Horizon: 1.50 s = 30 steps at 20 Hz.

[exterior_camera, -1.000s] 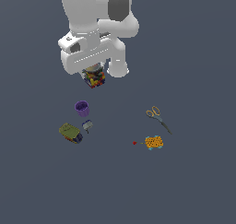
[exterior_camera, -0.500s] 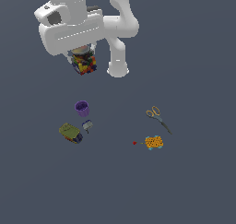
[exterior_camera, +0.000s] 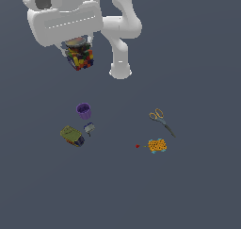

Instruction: Pick up a designated object from a clutter of objects.

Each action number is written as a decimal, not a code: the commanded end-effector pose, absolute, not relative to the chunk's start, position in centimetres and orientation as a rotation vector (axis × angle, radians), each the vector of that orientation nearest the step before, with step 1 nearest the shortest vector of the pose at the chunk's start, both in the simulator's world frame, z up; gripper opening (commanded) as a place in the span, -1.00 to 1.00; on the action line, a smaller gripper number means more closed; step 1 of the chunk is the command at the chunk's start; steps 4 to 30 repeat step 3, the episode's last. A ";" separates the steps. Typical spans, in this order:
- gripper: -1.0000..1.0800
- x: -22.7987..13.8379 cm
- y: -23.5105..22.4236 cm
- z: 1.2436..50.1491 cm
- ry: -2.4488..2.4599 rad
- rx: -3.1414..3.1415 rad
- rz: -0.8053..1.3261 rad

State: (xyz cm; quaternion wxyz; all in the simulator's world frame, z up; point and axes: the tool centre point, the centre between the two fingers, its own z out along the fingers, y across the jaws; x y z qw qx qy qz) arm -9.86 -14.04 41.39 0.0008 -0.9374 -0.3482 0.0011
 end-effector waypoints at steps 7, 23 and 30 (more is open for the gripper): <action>-1.00 -9.7 -14.1 41.7 -1.094 -2.945 0.000; -1.00 -9.7 -14.1 41.7 -1.094 -2.945 0.000; -1.00 -9.7 -14.1 41.7 -1.094 -2.945 0.000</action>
